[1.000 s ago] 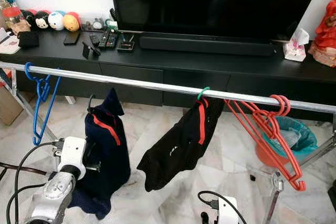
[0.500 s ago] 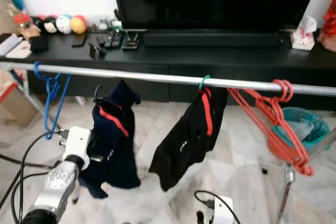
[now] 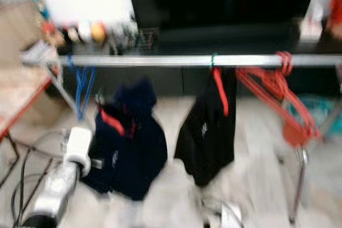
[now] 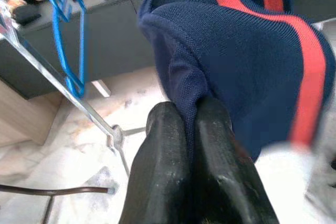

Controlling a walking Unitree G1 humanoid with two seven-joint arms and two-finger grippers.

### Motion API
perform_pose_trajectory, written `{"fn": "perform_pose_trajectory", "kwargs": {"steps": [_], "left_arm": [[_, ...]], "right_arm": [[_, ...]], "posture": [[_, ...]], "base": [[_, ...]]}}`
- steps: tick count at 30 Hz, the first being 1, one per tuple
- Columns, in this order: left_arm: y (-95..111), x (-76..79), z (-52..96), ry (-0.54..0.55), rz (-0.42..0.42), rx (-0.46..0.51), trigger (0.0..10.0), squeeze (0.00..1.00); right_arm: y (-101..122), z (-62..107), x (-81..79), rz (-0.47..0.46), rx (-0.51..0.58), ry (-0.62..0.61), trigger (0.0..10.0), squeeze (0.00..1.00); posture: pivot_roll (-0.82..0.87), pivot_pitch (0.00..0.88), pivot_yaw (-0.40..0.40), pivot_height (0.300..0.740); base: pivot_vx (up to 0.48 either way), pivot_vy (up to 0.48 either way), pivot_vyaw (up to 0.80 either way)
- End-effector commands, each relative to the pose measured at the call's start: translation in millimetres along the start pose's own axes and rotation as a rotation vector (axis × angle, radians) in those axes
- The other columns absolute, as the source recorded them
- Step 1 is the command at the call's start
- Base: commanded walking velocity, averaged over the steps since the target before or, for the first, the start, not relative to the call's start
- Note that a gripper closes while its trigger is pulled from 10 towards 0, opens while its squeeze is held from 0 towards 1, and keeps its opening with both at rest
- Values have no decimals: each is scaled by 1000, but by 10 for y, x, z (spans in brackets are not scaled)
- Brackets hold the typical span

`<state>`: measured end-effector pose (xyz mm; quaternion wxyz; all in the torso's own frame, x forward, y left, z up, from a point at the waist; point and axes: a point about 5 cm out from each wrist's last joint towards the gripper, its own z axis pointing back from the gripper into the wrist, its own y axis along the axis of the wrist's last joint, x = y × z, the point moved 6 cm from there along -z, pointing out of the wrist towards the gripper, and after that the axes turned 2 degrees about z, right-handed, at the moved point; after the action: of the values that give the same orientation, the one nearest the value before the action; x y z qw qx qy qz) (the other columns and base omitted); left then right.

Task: Hang hanger

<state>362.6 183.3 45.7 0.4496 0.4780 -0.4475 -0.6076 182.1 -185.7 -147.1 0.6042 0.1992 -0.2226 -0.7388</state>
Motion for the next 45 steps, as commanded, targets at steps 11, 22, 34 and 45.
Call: {"fn": "perform_pose_trajectory", "kwargs": {"steps": [11, 22, 34, 45], "left_arm": [[62, -105, -7, 18, -5, 22, 10000, 0], [95, -71, -38, 9, 3, 30, 10000, 0], [163, 8, -70, 1, 35, 54, 10000, 0], [273, 113, -87, -43, 57, 82, 10000, 0]], "right_arm": [[-68, 11, -73, -2, -16, 7, 10000, 0], [-66, 10, -83, -17, -14, 1, 10000, 0], [4, 0, 32, -23, 2, -24, 10000, 0], [101, -6, 67, -6, 44, -31, 10000, 0]], "posture": [[-44, 0, 121, 740], [-59, 0, 121, 740], [-29, 0, 86, 740], [-26, 0, 86, 740]], "base": [[-356, 0, 0], [-370, 0, 0], [-379, 0, -747], [-380, 0, 0]]}}
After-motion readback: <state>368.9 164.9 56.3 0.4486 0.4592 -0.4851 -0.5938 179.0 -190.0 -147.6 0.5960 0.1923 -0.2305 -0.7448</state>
